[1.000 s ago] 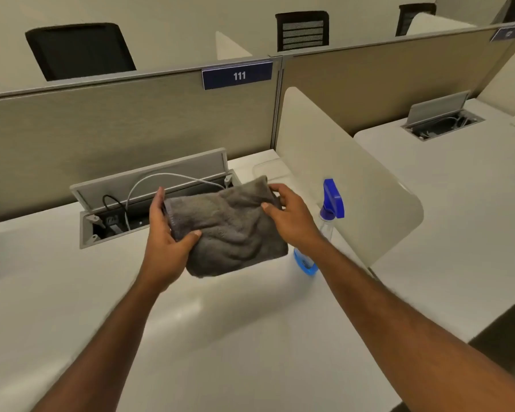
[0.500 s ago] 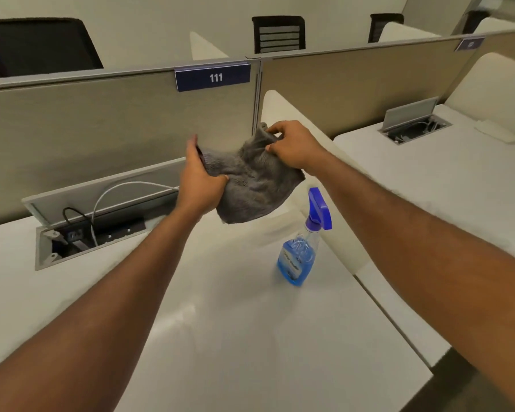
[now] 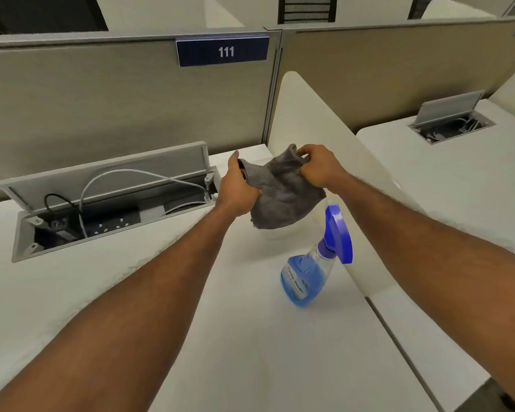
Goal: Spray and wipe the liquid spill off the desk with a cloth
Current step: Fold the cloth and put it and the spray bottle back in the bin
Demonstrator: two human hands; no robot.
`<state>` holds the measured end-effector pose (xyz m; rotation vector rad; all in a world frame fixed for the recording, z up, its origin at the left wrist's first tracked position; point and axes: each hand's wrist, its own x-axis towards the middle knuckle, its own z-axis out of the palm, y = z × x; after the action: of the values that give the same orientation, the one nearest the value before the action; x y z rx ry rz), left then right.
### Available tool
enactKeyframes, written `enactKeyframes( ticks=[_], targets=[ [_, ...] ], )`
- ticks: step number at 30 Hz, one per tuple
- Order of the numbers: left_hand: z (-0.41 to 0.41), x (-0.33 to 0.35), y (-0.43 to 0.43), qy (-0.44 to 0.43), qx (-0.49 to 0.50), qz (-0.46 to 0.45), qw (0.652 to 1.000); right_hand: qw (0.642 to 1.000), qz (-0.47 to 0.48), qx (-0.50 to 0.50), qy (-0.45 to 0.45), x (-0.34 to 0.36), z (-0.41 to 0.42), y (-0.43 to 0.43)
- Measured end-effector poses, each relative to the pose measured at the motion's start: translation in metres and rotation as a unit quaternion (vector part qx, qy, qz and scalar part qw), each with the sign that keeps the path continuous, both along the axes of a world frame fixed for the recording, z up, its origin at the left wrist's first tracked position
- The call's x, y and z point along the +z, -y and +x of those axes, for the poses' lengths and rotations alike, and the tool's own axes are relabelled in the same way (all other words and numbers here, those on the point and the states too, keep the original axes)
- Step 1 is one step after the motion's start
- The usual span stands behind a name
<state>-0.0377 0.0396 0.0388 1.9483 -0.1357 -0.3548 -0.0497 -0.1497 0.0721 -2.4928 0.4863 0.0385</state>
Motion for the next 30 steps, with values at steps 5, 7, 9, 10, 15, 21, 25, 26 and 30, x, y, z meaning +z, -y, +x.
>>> enactKeyframes(
  ticks=[5, 7, 9, 10, 15, 21, 25, 26, 30],
  targets=[
    [0.01, -0.029, 0.006, 0.01, -0.009, 0.046, 0.999, 1.0, -0.001, -0.011, -0.015, -0.038, 0.008, 0.007],
    [0.012, -0.038, 0.007, 0.027, -0.024, 0.075, 0.997, 1.0, -0.015, -0.002, -0.027, -0.05, 0.008, 0.011],
    [0.012, -0.046, 0.008, 0.045, -0.042, 0.101, 0.993, 0.999, -0.041, 0.014, -0.029, -0.061, 0.008, 0.016],
    [0.011, -0.049, 0.009, 0.056, -0.05, 0.11, 0.991, 0.998, -0.058, 0.023, -0.028, -0.065, 0.006, 0.017],
    [0.014, -0.06, 0.016, 0.123, -0.069, 0.168, 0.976, 0.982, -0.17, 0.081, -0.027, -0.082, 0.007, 0.018],
    [0.01, -0.057, 0.018, 0.244, -0.1, 0.279, 0.923, 0.945, -0.298, 0.131, 0.007, -0.088, 0.005, 0.021],
    [0.001, -0.049, 0.012, 0.39, -0.244, 0.261, 0.849, 0.939, -0.3, 0.165, 0.017, -0.08, 0.002, 0.018],
    [-0.004, -0.049, 0.014, 0.397, -0.299, 0.275, 0.823, 0.934, -0.307, 0.185, -0.003, -0.078, 0.001, 0.019],
    [-0.013, -0.063, 0.022, 0.295, -0.383, 0.389, 0.784, 0.872, -0.364, 0.285, -0.164, -0.083, -0.001, 0.015]
  ],
)
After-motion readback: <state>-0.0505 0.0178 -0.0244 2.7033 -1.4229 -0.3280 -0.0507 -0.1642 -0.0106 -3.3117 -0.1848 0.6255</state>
